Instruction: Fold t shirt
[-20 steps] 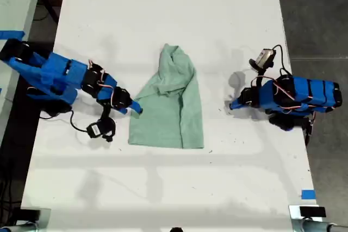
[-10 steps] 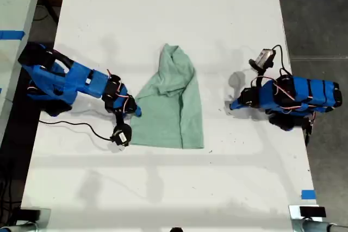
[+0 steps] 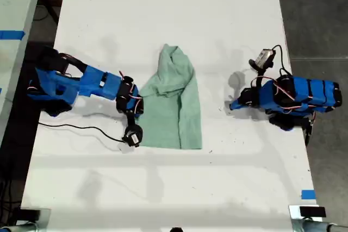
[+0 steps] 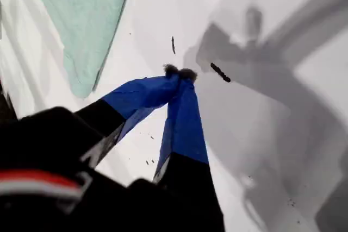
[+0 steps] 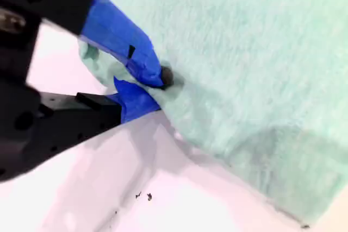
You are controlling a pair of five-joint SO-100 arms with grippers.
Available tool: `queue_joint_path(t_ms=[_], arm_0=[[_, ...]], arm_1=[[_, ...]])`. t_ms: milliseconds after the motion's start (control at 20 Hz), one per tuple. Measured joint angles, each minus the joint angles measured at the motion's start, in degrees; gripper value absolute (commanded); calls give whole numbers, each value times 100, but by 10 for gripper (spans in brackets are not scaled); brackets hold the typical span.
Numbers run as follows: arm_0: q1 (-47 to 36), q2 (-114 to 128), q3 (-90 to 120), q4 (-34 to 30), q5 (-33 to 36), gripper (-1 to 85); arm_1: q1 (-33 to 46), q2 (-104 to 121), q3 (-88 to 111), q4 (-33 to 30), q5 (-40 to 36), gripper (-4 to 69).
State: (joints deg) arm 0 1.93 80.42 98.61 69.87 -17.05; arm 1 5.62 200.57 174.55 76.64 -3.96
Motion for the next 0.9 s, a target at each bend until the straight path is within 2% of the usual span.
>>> queue_joint_path(t_ms=[200, 350, 550, 700, 900], arm_0=[[26, -185, -1521, 1661, 9, -2], [26, -88, -2391, 2083, 404, -2], [26, 79, -2874, 2136, 694, -2], [-62, -703, -3920, 2127, 967, -2], [-220, -1195, -4298, 1143, 1556, -2]], arm_1=[[0, 0, 0, 0, 0, -29], [0, 0, 0, 0, 0, -29], [0, 0, 0, 0, 0, -29], [0, 0, 0, 0, 0, -29], [0, 0, 0, 0, 0, -29]])
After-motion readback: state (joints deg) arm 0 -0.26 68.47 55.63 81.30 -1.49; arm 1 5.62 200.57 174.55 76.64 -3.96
